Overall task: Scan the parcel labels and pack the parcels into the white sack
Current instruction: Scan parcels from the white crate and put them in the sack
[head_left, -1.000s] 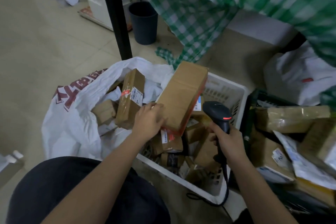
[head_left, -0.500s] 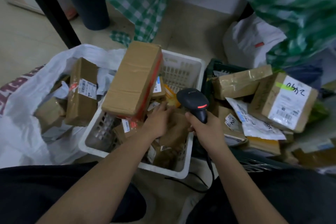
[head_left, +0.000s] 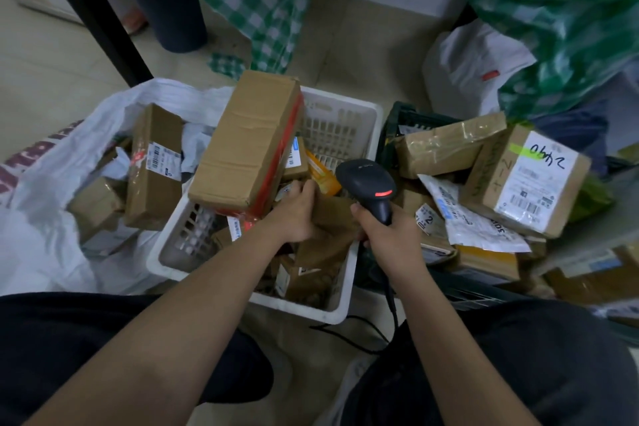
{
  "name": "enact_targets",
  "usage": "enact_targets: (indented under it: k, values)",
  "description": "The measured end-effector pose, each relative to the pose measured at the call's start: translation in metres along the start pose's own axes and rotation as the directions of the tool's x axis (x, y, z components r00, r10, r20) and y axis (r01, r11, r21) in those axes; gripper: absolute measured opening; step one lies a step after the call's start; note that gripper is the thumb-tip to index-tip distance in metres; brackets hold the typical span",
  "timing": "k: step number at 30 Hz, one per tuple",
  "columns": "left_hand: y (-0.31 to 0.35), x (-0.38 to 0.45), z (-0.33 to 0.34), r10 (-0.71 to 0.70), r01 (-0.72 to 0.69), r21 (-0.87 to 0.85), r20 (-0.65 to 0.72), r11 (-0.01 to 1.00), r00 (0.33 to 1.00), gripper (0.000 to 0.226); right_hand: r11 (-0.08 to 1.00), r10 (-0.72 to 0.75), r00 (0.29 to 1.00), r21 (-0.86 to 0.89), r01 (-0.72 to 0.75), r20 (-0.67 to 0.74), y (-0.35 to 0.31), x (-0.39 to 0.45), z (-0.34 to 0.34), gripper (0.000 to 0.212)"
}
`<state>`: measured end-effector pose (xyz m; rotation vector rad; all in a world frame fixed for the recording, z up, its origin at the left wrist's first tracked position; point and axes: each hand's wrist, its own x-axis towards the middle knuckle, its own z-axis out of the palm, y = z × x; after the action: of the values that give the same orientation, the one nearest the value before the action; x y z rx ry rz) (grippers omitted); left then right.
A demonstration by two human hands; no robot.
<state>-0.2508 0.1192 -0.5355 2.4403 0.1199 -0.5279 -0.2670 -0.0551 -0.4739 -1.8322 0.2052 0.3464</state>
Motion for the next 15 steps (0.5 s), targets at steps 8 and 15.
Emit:
enact_targets:
  k: [8,15]
  values:
    - [0.010,-0.070,-0.065,0.134,-0.154,-0.001,-0.488,0.988,0.863,0.093,0.980,-0.069,0.987,0.175,0.094,-0.144,-0.021,-0.006,0.006,0.014]
    - [-0.061,-0.079,-0.075,0.166,0.008,0.290,-0.570,0.957,0.805,0.092,0.975,-0.050,0.995,0.210,0.067,-0.082,-0.042,0.002,0.072,0.011]
